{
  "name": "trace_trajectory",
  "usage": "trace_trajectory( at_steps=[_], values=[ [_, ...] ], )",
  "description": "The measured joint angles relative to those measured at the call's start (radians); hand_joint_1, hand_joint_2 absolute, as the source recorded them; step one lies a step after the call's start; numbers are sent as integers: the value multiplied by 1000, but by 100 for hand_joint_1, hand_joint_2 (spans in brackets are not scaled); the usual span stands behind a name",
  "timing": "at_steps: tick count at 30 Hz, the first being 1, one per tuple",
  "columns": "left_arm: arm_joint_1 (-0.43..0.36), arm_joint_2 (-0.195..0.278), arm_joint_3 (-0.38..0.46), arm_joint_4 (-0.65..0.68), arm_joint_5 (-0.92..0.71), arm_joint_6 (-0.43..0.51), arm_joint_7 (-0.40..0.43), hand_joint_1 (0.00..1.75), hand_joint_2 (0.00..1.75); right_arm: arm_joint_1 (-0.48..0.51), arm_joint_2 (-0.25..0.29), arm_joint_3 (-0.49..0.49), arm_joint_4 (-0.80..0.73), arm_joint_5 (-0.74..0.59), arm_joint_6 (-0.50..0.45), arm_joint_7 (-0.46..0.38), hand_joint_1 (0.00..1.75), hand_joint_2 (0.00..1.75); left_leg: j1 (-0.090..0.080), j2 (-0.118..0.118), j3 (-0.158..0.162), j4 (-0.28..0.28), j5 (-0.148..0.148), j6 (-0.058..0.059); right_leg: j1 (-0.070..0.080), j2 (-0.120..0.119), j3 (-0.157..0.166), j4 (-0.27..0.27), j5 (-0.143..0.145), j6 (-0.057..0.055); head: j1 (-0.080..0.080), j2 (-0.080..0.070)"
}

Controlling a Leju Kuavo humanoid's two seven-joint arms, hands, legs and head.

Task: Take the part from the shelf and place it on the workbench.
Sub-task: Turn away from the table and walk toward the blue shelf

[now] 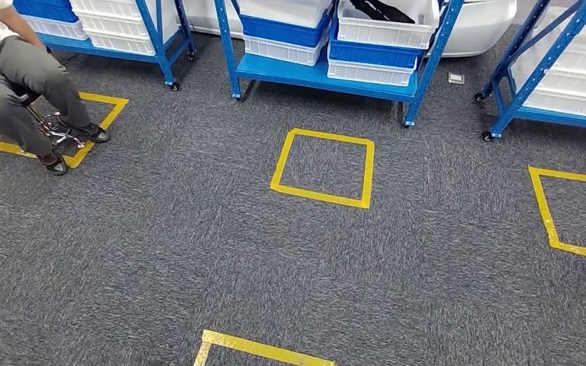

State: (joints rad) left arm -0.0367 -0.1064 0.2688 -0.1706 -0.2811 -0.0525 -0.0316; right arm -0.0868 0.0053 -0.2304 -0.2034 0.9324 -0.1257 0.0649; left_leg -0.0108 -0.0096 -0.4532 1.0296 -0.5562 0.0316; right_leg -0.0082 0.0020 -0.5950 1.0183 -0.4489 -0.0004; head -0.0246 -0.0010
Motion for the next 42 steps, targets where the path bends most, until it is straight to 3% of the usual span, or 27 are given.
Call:
trace_trajectory(
  at_steps=[2, 4, 6, 7, 8, 10, 11, 12, 15, 16, 18, 20, 22, 23, 25, 26, 27, 29, 31, 32, 34, 36, 37, 38, 42],
  values=[
    [-2, 1, 0, 0, 0, 0, -1, 0, 0, -1, 0, 0, 0, 1, 0, 0, 0, 0, 5, 2, -68, 113, 4, -12, -6, 0, 25, -9, -13, -16, -2, 0],
    [-2, 1, -1, 0, 0, 1, -1, 0, 0, -4, -1, 0, 0, 2, -1, 0, 0, 0, 13, 3, -160, 234, -36, -24, -6, 1, 45, -12, -29, -26, -4, 0],
    [-1, 2, -1, 0, 0, 2, 0, 0, 0, -3, 0, 0, 0, 3, 0, 0, 0, 0, 19, 3, -229, 276, -80, -33, -7, 4, 67, -12, -48, -25, -4, 0],
    [0, 3, -1, 0, -1, 4, 0, 0, 0, -2, 0, 0, 0, 4, 0, 0, 0, 0, 21, 4, -242, 255, -73, -34, -7, 5, 81, -12, -58, -23, -4, 0],
    [0, 3, -1, 0, -1, 6, 0, 0, 0, -1, 1, 0, 0, 6, 0, 0, 0, 0, 22, 5, -245, 212, -42, -33, -7, 6, 96, -13, -70, -21, -4, 0],
    [1, 5, -1, 0, -2, 10, 0, 0, 0, -1, 2, 0, 0, 9, 1, 0, 0, 0, 18, 7, -225, 89, 68, -21, -5, 7, 116, -13, -91, -14, -4, 0],
    [1, 6, -1, 0, -2, 12, 0, 0, 0, -4, 4, 0, 0, 10, 1, 0, 0, 0, 15, 7, -217, 42, 109, -14, -3, 8, 122, -16, -102, -8, -4, 0],
    [2, 7, -1, 0, -2, 12, 0, 0, 0, -6, 5, 0, 0, 11, 1, 0, 0, 0, 12, 7, -212, 11, 131, -6, -1, 9, 129, -22, -109, -2, -3, 0],
    [2, 6, -1, 0, -3, 13, 0, 0, 0, -8, 5, 0, 0, 12, 0, 0, 0, 0, 9, 4, -174, -29, 132, 16, 5, 9, 161, -24, -104, 25, -1, 0],
    [2, 5, -1, 0, -3, 13, 0, 0, 0, -9, 5, 0, -1, 13, 0, 0, 0, 0, 11, 3, -154, -40, 132, 23, 6, 8, 156, 2, -104, 29, -1, 0],
    [1, 4, 0, -1, -3, 14, 0, 0, 0, -11, 6, 0, -1, 16, 0, 0, 0, 0, 13, 4, -122, -53, 125, 33, 4, 7, 91, 116, -126, 27, 1, 0],
    [0, 4, 1, -1, -3, 14, 0, 0, 0, -11, 6, 0, -1, 17, 1, 0, 0, 0, 12, 3, -104, -56, 109, 37, 2, 7, -7, 245, -184, 17, 1, 0],
    [3, 3, 2, -1, -3, 14, 0, 0, 0, -7, 5, 0, 0, 17, 1, 0, 0, 0, 12, -3, -78, -56, 85, 35, 2, 7, -61, 266, -229, 14, 1, 0],
    [4, 3, 2, -1, -3, 13, 0, 0, 0, -4, 5, 0, 0, 17, 1, 0, 0, 0, 12, -5, -62, -56, 73, 34, 1, 7, -66, 230, -218, 21, 1, 0],
    [5, 2, 3, 0, -3, 13, 0, 0, 0, -1, 4, 0, 0, 17, 1, 0, 0, 0, 10, -7, -36, -54, 46, 27, 0, 4, -59, 106, -126, 47, 2, 0],
    [4, 2, 4, 0, -3, 13, 0, 0, 0, 0, 4, 0, 1, 18, 2, 0, 0, 0, 9, -7, -26, -53, 31, 23, 1, 0, -55, 56, -84, 53, 2, 0],
    [4, 2, 4, 0, -3, 12, 0, 0, 0, -1, 3, 0, 1, 18, 2, 0, 0, 0, 7, -7, -16, -54, 15, 16, 5, -4, -50, 23, -55, 52, 2, 0],
    [3, 2, 5, 0, -3, 12, 0, 0, 0, -1, 2, 0, 1, 19, 2, 0, 0, 0, 4, -6, 9, -46, -2, 4, 3, -6, -33, 6, -43, 27, 3, 0],
    [1, 2, 6, 0, -3, 12, 0, 0, 0, -1, 2, 0, 1, 19, 3, 0, 0, 0, 5, -3, 23, -13, -15, -7, -7, -5, 1, -1, -23, 1, 2, 0],
    [-1, 2, 6, 0, -3, 12, 0, 0, 0, -2, 2, 0, 1, 19, 3, 1, 0, 0, 7, -1, 9, 23, -30, -14, -9, -6, 18, -2, -18, -10, 1, 0],
    [-2, 1, 7, 0, -3, 11, -1, 0, 0, -7, 1, 0, 1, 17, 5, 2, 0, 0, 13, 1, -61, 138, -74, -25, -10, -6, 39, -2, -26, -21, 0, 0],
    [-1, 1, 7, 0, -4, 11, -1, 0, 0, -9, 0, 0, 1, 16, 8, 3, 0, 0, 19, 2, -142, 221, -127, -31, -10, -2, 57, -2, -46, -22, -1, 0],
    [0, 2, 7, 0, -5, 10, -1, 0, 0, -8, 0, 0, 1, 16, 9, 4, 0, 0, 22, 2, -165, 221, -135, -31, -10, 0, 70, -2, -58, -20, -1, 0],
    [1, 2, 7, 0, -6, 10, -1, 0, 0, -7, 1, 0, 1, 16, 10, 4, 0, 0, 23, 2, -177, 199, -125, -31, -11, 1, 84, -2, -69, -18, -2, 0],
    [2, 4, 7, 1, -8, 7, -1, 0, 0, -8, 5, 0, 1, 16, 11, 4, 0, 0, 18, 10, -164, 25, 68, -18, -9, 3, 128, -7, -113, -2, -1, 0]
  ],
)
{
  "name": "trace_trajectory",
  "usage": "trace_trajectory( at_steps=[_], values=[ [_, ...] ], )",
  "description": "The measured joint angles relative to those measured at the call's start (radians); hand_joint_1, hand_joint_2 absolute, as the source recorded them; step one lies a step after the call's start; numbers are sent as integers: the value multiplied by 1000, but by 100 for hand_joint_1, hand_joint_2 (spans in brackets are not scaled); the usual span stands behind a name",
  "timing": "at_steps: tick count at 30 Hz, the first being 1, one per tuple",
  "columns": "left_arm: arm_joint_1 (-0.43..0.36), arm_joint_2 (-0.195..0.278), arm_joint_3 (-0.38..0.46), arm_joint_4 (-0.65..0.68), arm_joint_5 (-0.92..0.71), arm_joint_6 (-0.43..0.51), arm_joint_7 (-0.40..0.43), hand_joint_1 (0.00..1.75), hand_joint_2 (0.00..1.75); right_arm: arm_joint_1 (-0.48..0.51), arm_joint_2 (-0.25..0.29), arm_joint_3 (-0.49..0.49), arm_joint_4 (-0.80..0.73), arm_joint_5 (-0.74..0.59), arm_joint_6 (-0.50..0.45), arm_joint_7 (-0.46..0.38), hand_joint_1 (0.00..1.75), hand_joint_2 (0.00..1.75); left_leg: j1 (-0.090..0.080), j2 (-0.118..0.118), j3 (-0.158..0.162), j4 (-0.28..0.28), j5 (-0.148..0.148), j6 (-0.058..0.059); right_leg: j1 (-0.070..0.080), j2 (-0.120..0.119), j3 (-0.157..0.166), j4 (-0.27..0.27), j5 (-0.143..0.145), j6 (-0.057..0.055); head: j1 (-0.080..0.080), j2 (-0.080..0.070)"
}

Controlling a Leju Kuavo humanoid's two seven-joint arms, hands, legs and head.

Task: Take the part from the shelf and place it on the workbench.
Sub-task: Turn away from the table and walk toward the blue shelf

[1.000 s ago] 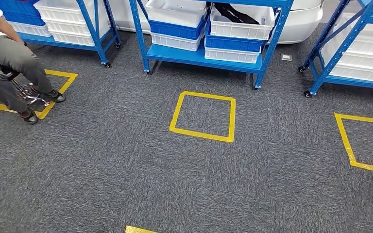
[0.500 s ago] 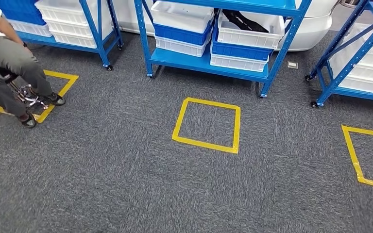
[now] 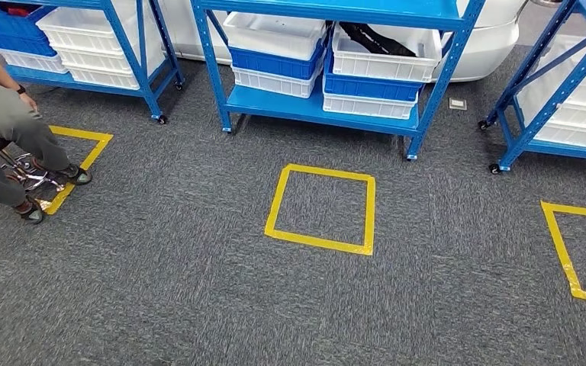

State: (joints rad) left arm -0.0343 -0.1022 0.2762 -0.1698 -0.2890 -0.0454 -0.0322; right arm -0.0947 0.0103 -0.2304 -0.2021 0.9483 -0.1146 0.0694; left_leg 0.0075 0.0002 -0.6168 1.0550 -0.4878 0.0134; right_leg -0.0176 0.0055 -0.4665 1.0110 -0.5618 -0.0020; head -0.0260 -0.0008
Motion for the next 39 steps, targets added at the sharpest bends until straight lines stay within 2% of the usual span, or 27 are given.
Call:
trace_trajectory(
  at_steps=[1, 4, 6, 8, 10, 11, 12, 13, 14, 15, 16, 17, 18, 19, 21, 22, 23, 25, 27, 28, 29, 31, 32, 33, 36, 37, 39],
  values=[
    [0, 0, 0, 0, 0, -1, 0, 0, 0, -2, 0, 0, 0, 0, 0, 0, 0, 0, -3, 1, 3, -8, 16, 5, 2, 1, 6, -5, -6, 6, 0, 0],
    [-1, -1, 0, 0, -2, -4, 0, 0, 0, -5, 1, 0, -1, -1, 0, 1, 0, 0, -8, -4, 21, -25, 17, 25, 9, 1, 30, -2, -3, 29, 1, 0],
    [-2, -1, 0, 0, -4, -5, -1, 0, 0, -4, 0, 0, -1, -3, 1, 2, 0, 0, -7, -5, 47, -38, 16, 40, 9, 1, 25, 31, -7, 36, 2, 0],
    [-3, -1, 0, 0, -9, -5, -1, 0, 0, -3, 1, -2, -1, -8, 1, 2, 0, 0, -6, -4, 66, -43, 10, 50, 7, 1, -24, 115, -31, 33, 3, 0],
    [-4, 0, 0, 0, -15, -6, -1, 0, 0, 0, 2, -7, 0, -12, 0, 1, 0, 0, -7, -6, 75, -44, -1, 55, 7, 1, -104, 220, -69, 31, 3, 0],
    [-4, 0, 0, 0, -17, -6, 0, 0, 0, 4, 2, -10, 0, -13, -1, 0, 0, 0, -8, -8, 81, -44, -8, 56, 7, 1, -139, 252, -83, 34, 3, 0],
    [-3, 0, 0, 0, -20, -7, 1, 0, 0, 8, 1, -13, 0, -14, -1, -1, 0, 0, -9, -11, 88, -44, -15, 55, 8, 1, -161, 258, -84, 39, 3, 0],
    [-2, 0, 0, 0, -22, -8, 2, 0, 0, 12, 1, -15, 0, -14, -2, -2, 0, 0, -11, -13, 97, -44, -22, 54, 8, 1, -169, 231, -65, 47, 3, 0],
    [-2, 0, 0, 0, -23, -9, 3, 0, 0, 16, 0, -16, 0, -13, -3, -2, 0, 0, -12, -15, 108, -44, -31, 52, 8, 0, -162, 175, -28, 54, 4, 0],
    [-2, -1, 0, 0, -24, -9, 3, 0, 0, 18, 0, -18, 0, -11, -3, -2, 0, 0, -13, -16, 117, -44, -40, 49, 8, -1, -150, 115, 21, 55, 4, 0],
    [-2, -1, 0, 0, -24, -10, 3, 0, 0, 19, 0, -19, 0, -10, -3, -2, 0, 0, -14, -16, 125, -44, -49, 45, 10, -4, -139, 65, 53, 50, 3, 0],
    [-2, -1, 0, 0, -24, -10, 3, 0, 0, 18, -1, -20, 0, -9, -3, -2, 0, 0, -15, -16, 130, -45, -59, 39, 13, -6, -130, 34, 71, 40, 3, 0],
    [-3, -1, 0, 0, -24, -10, 3, 0, 0, 18, -1, -22, 0, -8, -3, -2, 0, 0, -16, -16, 138, -43, -65, 34, 16, -9, -128, 24, 77, 27, 2, 0],
    [-3, 0, 0, 0, -24, -10, 3, 0, 0, 17, -1, -23, 0, -8, -3, -2, 0, 0, -17, -16, 146, -41, -69, 28, 18, -10, -123, 20, 70, 16, 1, 0],
    [-6, 0, 0, -1, -25, -10, 3, 0, 0, 16, -2, -24, 0, -7, -3, -2, 0, 0, -14, -14, 155, -26, -75, 17, 9, -8, -99, 11, 75, 2, 1, 0],
    [-8, 0, 0, -1, -25, -10, 3, 0, 0, 15, -3, -24, 0, -7, -3, -1, 0, 0, -12, -12, 142, 0, -79, 12, 5, -7, -84, 9, 74, -5, 0, 0],
    [-10, 0, 0, -2, -27, -11, 3, 0, 0, 13, -4, -24, 0, -8, -2, 0, 0, 0, -8, -11, 115, 45, -86, 6, 1, -7, -72, 8, 71, -11, 0, 0],
    [-11, 0, 0, -2, -33, -13, 2, 0, 0, 10, -5, -26, 0, -10, -2, 1, 0, 0, 0, -9, 28, 163, -118, -6, 1, -5, -59, 7, 59, -18, -2, 0],
    [-10, 0, -1, -2, -40, -16, 3, 0, 0, 13, -5, -31, 0, -14, -3, 2, 0, 0, 8, -8, -49, 223, -159, -18, 0, -3, -41, 7, 40, -16, -2, 0],
    [-9, 1, -1, -2, -42, -16, 3, 0, 0, 17, -5, -34, 0, -16, -4, 1, 0, 0, 11, -7, -67, 211, -158, -21, -2, -1, -27, 7, 28, -13, -2, 0],
    [-9, 2, -1, -2, -45, -17, 4, 0, 0, 20, -4, -37, 0, -18, -5, 0, 0, 0, 13, -6, -72, 173, -131, -24, -4, -1, -12, 7, 16, -9, -2, 0],
    [-7, 4, -1, -1, -48, -21, 6, 0, 0, 24, -3, -43, 0, -20, -8, -3, 0, 0, 13, -1, -62, 66, -20, -21, -5, 0, 12, 6, -8, 1, -2, 0],
    [-7, 4, -2, -1, -50, -23, 7, 0, 0, 24, -2, -45, 0, -21, -10, -5, 0, 0, 11, 1, -57, 31, 22, -15, -4, 1, 20, 3, -19, 7, -3, 0],
    [-7, 4, -4, -1, -52, -25, 8, 0, 0, 24, -2, -47, 0, -22, -11, -6, 0, 0, 7, 2, -51, 11, 49, -8, -2, 1, 28, -3, -26, 15, -3, 0],
    [-9, 3, -9, -1, -56, -27, 10, 0, 0, 26, 0, -49, 0, -22, -14, -8, 0, 0, 1, -2, -18, -13, 49, 22, 4, 1, 53, -2, -21, 40, -4, 0],
    [-9, 3, -10, -1, -56, -27, 10, 0, 0, 27, 1, -50, 0, -22, -14, -8, 0, 0, 1, -3, -3, -23, 47, 31, 5, 0, 44, 27, -18, 46, -4, 0],
    [-10, 2, -10, -1, -56, -26, 11, 0, 0, 27, 3, -50, 0, -21, -14, -8, 0, 0, 2, -4, 25, -36, 37, 43, 3, 0, -27, 139, -30, 42, -3, 0]
  ],
)
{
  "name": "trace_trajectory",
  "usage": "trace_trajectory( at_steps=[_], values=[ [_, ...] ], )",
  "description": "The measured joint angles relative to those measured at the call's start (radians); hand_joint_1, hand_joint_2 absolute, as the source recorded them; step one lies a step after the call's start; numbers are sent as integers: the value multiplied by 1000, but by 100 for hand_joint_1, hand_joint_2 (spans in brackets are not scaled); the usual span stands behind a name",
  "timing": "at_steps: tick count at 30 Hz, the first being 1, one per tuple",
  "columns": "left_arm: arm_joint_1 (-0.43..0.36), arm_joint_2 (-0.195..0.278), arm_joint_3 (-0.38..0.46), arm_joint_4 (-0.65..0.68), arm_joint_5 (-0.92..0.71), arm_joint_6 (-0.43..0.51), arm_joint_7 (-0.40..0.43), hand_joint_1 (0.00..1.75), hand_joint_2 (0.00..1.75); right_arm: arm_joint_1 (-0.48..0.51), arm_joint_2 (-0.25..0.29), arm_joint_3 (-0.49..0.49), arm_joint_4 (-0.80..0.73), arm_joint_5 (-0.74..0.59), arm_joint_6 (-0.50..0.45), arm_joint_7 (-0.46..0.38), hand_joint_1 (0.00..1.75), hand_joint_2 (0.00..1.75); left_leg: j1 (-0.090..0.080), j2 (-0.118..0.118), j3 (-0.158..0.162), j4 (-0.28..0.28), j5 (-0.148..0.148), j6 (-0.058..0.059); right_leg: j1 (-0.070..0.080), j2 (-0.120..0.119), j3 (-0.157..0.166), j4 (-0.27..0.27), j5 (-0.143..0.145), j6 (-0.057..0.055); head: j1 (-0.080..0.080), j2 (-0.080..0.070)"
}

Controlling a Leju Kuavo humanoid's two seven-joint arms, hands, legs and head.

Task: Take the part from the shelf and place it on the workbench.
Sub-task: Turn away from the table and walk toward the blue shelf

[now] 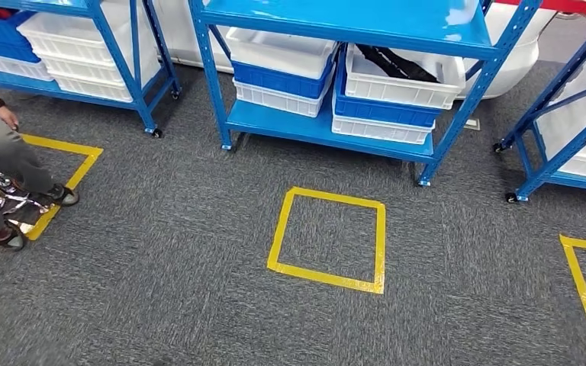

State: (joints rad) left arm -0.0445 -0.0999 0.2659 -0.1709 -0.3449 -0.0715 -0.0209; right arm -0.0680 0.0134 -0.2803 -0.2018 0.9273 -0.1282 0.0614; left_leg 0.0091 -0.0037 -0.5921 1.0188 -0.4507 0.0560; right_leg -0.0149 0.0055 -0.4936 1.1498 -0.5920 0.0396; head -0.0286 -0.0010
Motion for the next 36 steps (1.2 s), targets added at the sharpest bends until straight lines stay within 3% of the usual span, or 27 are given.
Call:
trace_trajectory(
  at_steps=[2, 4, 5, 6, 7, 8, 9, 10, 12, 13, 15, 17, 19, 20, 21, 23, 24, 25, 27, 29, 31, 33, 34, 35, 36],
  values=[
    [-2, 0, 0, 0, 0, 1, 1, 0, 0, 1, 2, -1, 0, 2, 0, 1, 0, 0, -1, -2, 19, -2, -18, 5, 0, 0, -95, 112, -43, -11, 0, 0],
    [-1, 0, 0, 0, 0, 1, 4, 0, 0, 6, 1, -3, 0, 5, 0, 3, 0, 0, -1, -8, 45, -3, -41, 5, 1, 0, -151, 125, -77, -13, 1, 0],
    [-1, 0, 0, 0, 0, 1, 4, 0, 0, 8, 1, -4, 0, 5, 1, 4, 0, 0, -1, -10, 61, -3, -53, 3, 2, 0, -158, 88, -65, -6, 2, 0],
    [0, 0, 0, 0, 0, 1, 5, 0, 0, 10, 0, -5, 0, 6, 1, 4, 0, 0, -1, -12, 77, -3, -66, 0, 1, -1, -156, 32, -29, 7, 2, 0],
    [0, 0, 0, 0, 0, 1, 5, 0, 0, 11, 0, -6, 1, 7, 3, 4, 0, 0, -2, -13, 94, -2, -80, -4, 0, -3, -150, -25, 26, 21, 3, 0],
    [-1, 0, 0, 0, 0, 1, 6, 0, 0, 11, 1, -6, 2, 8, 4, 4, 0, 0, -4, -14, 107, -1, -94, -9, 2, -7, -141, -70, 75, 26, 4, 0],
    [-1, 0, 0, 0, 0, 1, 6, 0, 0, 10, 1, -6, 2, 9, 5, 4, 0, 0, -6, -14, 116, -2, -108, -15, 4, -11, -131, -95, 112, 22, 4, 0],
    [-1, 0, 0, 0, 0, 1, 7, 0, 0, 10, 1, -7, 3, 10, 6, 4, 0, 0, -7, -14, 126, 0, -117, -21, 6, -13, -125, -104, 129, 9, 3, 0],
    [-5, 0, 0, 0, 1, 2, 7, 0, 0, 7, 1, -7, 3, 13, 6, 4, 0, 0, -5, -12, 133, 13, -124, -30, 4, -11, -102, -109, 126, -18, 2, 0],
    [-7, 1, 0, -1, 1, 2, 7, 0, 0, 6, 1, -7, 2, 14, 6, 4, 0, 0, -4, -10, 125, 40, -120, -34, 0, -10, -91, -112, 122, -28, 2, 0],
    [-10, 0, 0, -2, 1, 2, 7, 0, 0, 2, 0, -7, 2, 14, 6, 4, 0, 0, 0, -6, 61, 141, -125, -43, -3, -9, -69, -116, 109, -43, 2, 0],
    [-8, 0, -1, -1, 1, 2, 7, 0, 0, 1, 0, -7, 2, 14, 6, 4, 0, 0, 2, -4, -31, 253, -169, -53, -3, -6, -52, -117, 91, -51, 2, 0],
    [-5, 0, -1, -1, 1, 3, 7, 0, 0, 2, 0, -7, 2, 16, 8, 4, 0, 0, 2, -4, -95, 283, -211, -55, -3, -1, -27, -117, 69, -51, 2, 0],
    [-4, 1, -1, -1, 1, 3, 8, 0, 0, 3, 1, -7, 3, 18, 8, 4, 0, 0, 1, -4, -108, 258, -203, -53, -2, 0, -11, -118, 57, -50, 2, 0],
    [-4, 2, -1, -1, 1, 3, 9, 0, 0, 4, 2, -7, 3, 23, 9, 4, 0, 0, 0, -4, -110, 209, -166, -47, -2, 1, 5, -118, 44, -49, 2, 0],
    [-3, 5, -1, -1, 1, 5, 10, 0, 0, 4, 5, -7, 3, 33, 6, 4, 0, 0, -9, -4, -100, 103, -47, -27, 0, 4, 29, -121, 18, -43, 3, 0],
    [-2, 7, -1, -1, 1, 7, 11, 0, 0, 1, 7, -7, 4, 37, 4, 4, 0, 0, -15, -5, -93, 70, -4, -18, 2, 7, 38, -124, 7, -38, 4, 0],
    [-1, 8, -1, -1, 1, 9, 12, 0, 0, -2, 9, -7, 4, 40, 3, 4, 0, 0, -19, -8, -88, 52, 19, -10, 5, 9, 49, -126, 2, -31, 4, 0],
    [-2, 8, -1, -1, 1, 12, 13, 0, 0, -6, 9, -7, 4, 45, 2, 4, 0, 0, -21, -13, -66, 33, 13, 0, 12, 10, 65, -123, 6, -14, 3, 0],
    [-5, 6, -1, -2, -1, 13, 12, 0, 0, -6, 7, -7, 4, 45, 2, 3, 0, 0, -18, -14, -31, 17, 6, 11, 15, 8, 51, -75, 13, -5, 5, 0],
    [-6, 6, 0, -2, -7, 12, 11, 0, 0, -6, 6, -7, 4, 41, 1, 2, 0, 0, -18, -14, -2, 12, -9, 18, 11, 6, -9, 20, -5, -5, 8, 0],
    [-6, 7, 0, -2, -12, 10, 11, 0, 0, -4, 6, -7, 4, 36, 0, 0, 0, 0, -19, -16, 20, 12, -30, 22, 6, 6, -88, 96, -49, -8, 9, 0],
    [-5, 6, 0, -2, -13, 9, 12, 0, 0, 0, 6, -8, 4, 35, -2, -1, 0, 0, -19, -19, 33, 12, -43, 21, 3, 6, -116, 101, -67, -5, 9, 0],
    [-4, 6, 0, -2, -14, 8, 12, 0, 0, 4, 5, -8, 4, 34, -3, -2, 0, 0, -18, -21, 49, 12, -56, 18, 0, 5, -130, 78, -67, 2, 9, 0],
    [-4, 6, 0, -2, -15, 8, 13, 0, 0, 8, 5, -9, 4, 34, -5, -2, 0, 0, -17, -23, 67, 12, -70, 15, -4, 5, -133, 30, -42, 16, 9, 0]
  ],
)
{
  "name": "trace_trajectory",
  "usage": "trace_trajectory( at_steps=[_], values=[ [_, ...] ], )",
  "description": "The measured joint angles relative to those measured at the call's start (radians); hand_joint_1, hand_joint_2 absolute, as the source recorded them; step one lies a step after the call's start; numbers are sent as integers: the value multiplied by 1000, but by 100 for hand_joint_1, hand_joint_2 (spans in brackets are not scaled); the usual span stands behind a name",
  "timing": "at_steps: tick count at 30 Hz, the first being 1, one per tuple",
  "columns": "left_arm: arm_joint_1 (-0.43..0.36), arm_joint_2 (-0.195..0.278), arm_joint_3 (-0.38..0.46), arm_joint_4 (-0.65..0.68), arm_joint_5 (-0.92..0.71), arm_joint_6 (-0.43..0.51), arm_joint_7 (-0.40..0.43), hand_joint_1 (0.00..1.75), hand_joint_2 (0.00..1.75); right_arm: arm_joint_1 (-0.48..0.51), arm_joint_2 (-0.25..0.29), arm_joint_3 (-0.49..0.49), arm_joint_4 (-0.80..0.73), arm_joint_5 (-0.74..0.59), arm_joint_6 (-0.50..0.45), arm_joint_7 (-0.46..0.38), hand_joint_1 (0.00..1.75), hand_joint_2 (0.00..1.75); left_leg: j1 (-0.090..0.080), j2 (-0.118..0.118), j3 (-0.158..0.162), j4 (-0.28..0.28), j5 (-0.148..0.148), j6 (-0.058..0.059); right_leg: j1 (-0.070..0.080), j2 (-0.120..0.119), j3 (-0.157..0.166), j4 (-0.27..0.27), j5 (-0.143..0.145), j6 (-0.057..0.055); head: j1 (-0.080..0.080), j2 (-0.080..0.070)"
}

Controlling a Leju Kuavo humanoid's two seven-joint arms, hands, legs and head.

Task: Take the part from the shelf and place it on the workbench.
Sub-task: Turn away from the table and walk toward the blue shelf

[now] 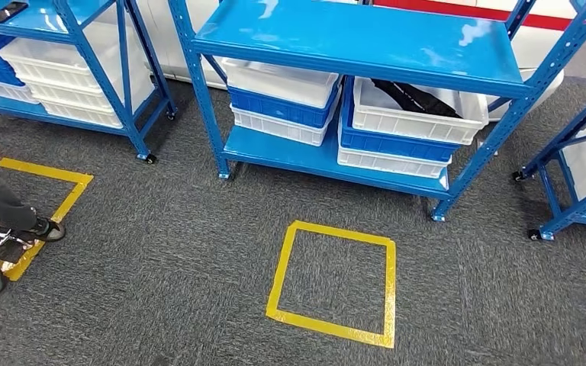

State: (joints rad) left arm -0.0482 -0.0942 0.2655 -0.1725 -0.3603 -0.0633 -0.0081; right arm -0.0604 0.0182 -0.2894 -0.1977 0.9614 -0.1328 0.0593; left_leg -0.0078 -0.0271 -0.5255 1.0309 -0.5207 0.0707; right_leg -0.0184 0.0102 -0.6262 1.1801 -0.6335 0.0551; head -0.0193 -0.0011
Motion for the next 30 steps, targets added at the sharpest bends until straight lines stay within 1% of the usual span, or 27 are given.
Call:
trace_trajectory(
  at_steps=[1, 2, 3, 4, 6, 7, 8, 9, 10, 11, 12, 13, 14, 15, 17, 18, 19, 20, 21, 22, 23, 24, 25, 27, 28, 29, 30],
  values=[
    [2, 0, 0, 0, -2, 0, 1, 0, 0, 5, 0, -1, 1, 0, -1, 0, 0, 0, 0, -1, 14, 0, -14, -5, -4, -3, 4, -48, 54, 15, 1, 0],
    [3, 1, 0, 1, -3, 0, 1, 0, 0, 8, 2, -2, 2, 0, -2, 0, 0, 0, 1, -1, 25, 0, -27, -10, -6, -6, 8, -84, 104, 26, 2, 0],
    [1, 1, 0, 1, -4, 0, 1, 0, 0, 9, 3, -3, 4, 0, -3, -1, 0, 0, 0, -1, 31, 0, -37, -16, -3, -7, 13, -108, 139, 22, 3, 0],
    [1, 2, 0, 1, -4, 0, 2, 0, 0, 9, 4, -4, 5, 0, -4, -1, 0, 0, -1, 0, 35, 1, -45, -22, 0, -8, 16, -114, 157, 10, 1, 0],
    [-3, 2, 0, 1, -5, 0, 3, 0, 0, 7, 4, -6, 5, 0, -6, -2, 0, 0, 0, 2, 42, 4, -50, -32, 5, -4, 30, -126, 143, -26, -2, 0],
    [-4, 2, 0, 1, -5, 0, 3, 0, 0, 8, 3, -6, 5, 1, -6, -2, 0, 0, 1, 5, 38, 19, -48, -35, 3, -4, 40, -132, 139, -36, -3, 0],
    [-5, 2, 0, 0, -5, 0, 3, 0, 0, 9, 2, -6, 5, 2, -7, -3, 0, 0, 2, 8, 22, 50, -45, -39, 0, -5, 55, -139, 134, -45, -4, 0],
    [-5, 2, 0, 0, -5, 1, 3, 0, 0, 8, 2, -6, 5, 4, -8, -3, 0, 0, 4, 11, -9, 102, -46, -44, -3, -5, 71, -146, 129, -54, -5, 0],
    [-6, 2, -1, 0, -5, 1, 3, 0, 0, 7, 1, -6, 5, 8, -10, -3, 0, 0, 6, 14, -51, 164, -55, -50, -3, -6, 85, -151, 123, -60, -6, 0],
    [-5, 1, -1, 0, -5, 2, 4, 0, 0, 5, 1, -7, 5, 12, -13, -3, 0, 0, 9, 15, -99, 224, -73, -55, -3, -6, 98, -154, 116, -65, -6, 0],
    [-5, 1, -1, 0, -5, 3, 5, 0, 0, 4, 1, -6, 5, 15, -15, -3, 0, 0, 11, 16, -143, 268, -93, -60, -2, -5, 109, -156, 109, -67, -6, 0],
    [-4, 1, -1, 0, -5, 5, 5, 0, 0, 3, 1, -6, 5, 17, -17, -3, 0, 0, 12, 17, -176, 287, -106, -62, -2, -4, 120, -156, 101, -67, -6, 0],
    [-4, 1, -1, 0, -5, 7, 6, 0, 0, 3, 1, -7, 5, 18, -19, -3, 0, 0, 12, 18, -195, 276, -98, -62, -2, -3, 133, -156, 91, -66, -6, 0],
    [-4, 2, -1, 0, -5, 8, 6, 0, 0, 4, 1, -7, 5, 18, -19, -3, 0, 44, 12, 19, -198, 236, -65, -59, -2, -2, 146, -156, 80, -65, -7, 0],
    [-4, 3, 0, 0, -4, 10, 6, 0, 0, 3, 3, -7, 5, 15, -19, -3, 0, 131, 7, 19, -183, 120, 43, -45, 0, 0, 170, -156, 60, -61, -6, 0],
    [-4, 5, 0, 0, -4, 11, 6, 0, 0, 3, 4, -7, 5, 12, -18, -2, 0, 175, 3, 19, -175, 78, 75, -36, 3, 2, 174, -156, 50, -57, -5, 0],
    [-4, 6, -1, 0, -4, 12, 6, 0, 0, 0, 6, -9, 6, 9, -16, -1, 0, 175, -1, 18, -169, 53, 98, -29, 5, 3, 175, -156, 42, -51, -4, 0],
    [-3, 7, -1, 0, -4, 13, 7, 0, 0, -2, 7, -11, 6, 5, -14, 2, 0, 175, -5, 17, -165, 45, 103, -23, 7, 4, 175, -158, 35, -44, -2, 0],
    [-3, 7, -1, 0, -4, 14, 8, 0, 0, -5, 7, -13, 6, 1, -11, 4, 0, 131, -5, 16, -160, 42, 98, -21, 11, 5, 177, -164, 30, -38, -1, 0],
    [-3, 6, 0, 0, -5, 15, 9, 0, 0, -7, 6, -15, 5, -2, -10, 6, 0, 87, -3, 16, -152, 34, 105, -19, 13, 4, 182, -166, 25, -33, -1, 0],
    [-3, 5, 0, 0, -5, 17, 10, 0, 0, -8, 4, -17, 4, -6, -9, 7, 0, 44, -1, 16, -142, 23, 105, -16, 15, 2, 183, -158, 18, -31, -1, 0],
    [-5, 4, 0, 0, -5, 19, 11, 0, 0, -9, 4, -20, 3, -8, -8, 8, 0, 0, 2, 17, -131, 11, 105, -12, 16, 0, 173, -131, 5, -30, -1, 0],
    [-6, 3, 0, -1, -5, 21, 13, 0, 0, -9, 3, -24, 3, -11, -8, 9, 0, 0, 4, 18, -121, 2, 104, -8, 15, -2, 148, -83, -13, -30, 0, 0],
    [-9, 4, 0, -1, -7, 25, 16, 0, 0, -9, 4, -32, 3, -14, -7, 9, 0, 0, 3, 18, -110, -2, 96, -2, 11, -2, 64, 42, -50, -30, 1, 0],
    [-9, 3, 0, -1, -7, 25, 18, 0, 0, -8, 4, -36, 3, -15, -7, 10, 0, 0, 3, 18, -106, -2, 90, -1, 9, -2, 27, 85, -54, -25, 1, 0],
    [-8, 3, 0, -1, -8, 25, 19, 0, 0, -7, 3, -38, 3, -15, -7, 11, 0, 0, 3, 18, -100, -1, 85, -2, 7, -3, 6, 94, -41, -15, 1, 0],
    [-8, 2, 0, 0, -8, 26, 19, 0, 0, -7, 2, -40, 3, -14, -7, 11, 0, 0, 4, 17, -93, -1, 79, -5, 4, -3, 4, 63, -9, -3, 1, 0]
  ],
)
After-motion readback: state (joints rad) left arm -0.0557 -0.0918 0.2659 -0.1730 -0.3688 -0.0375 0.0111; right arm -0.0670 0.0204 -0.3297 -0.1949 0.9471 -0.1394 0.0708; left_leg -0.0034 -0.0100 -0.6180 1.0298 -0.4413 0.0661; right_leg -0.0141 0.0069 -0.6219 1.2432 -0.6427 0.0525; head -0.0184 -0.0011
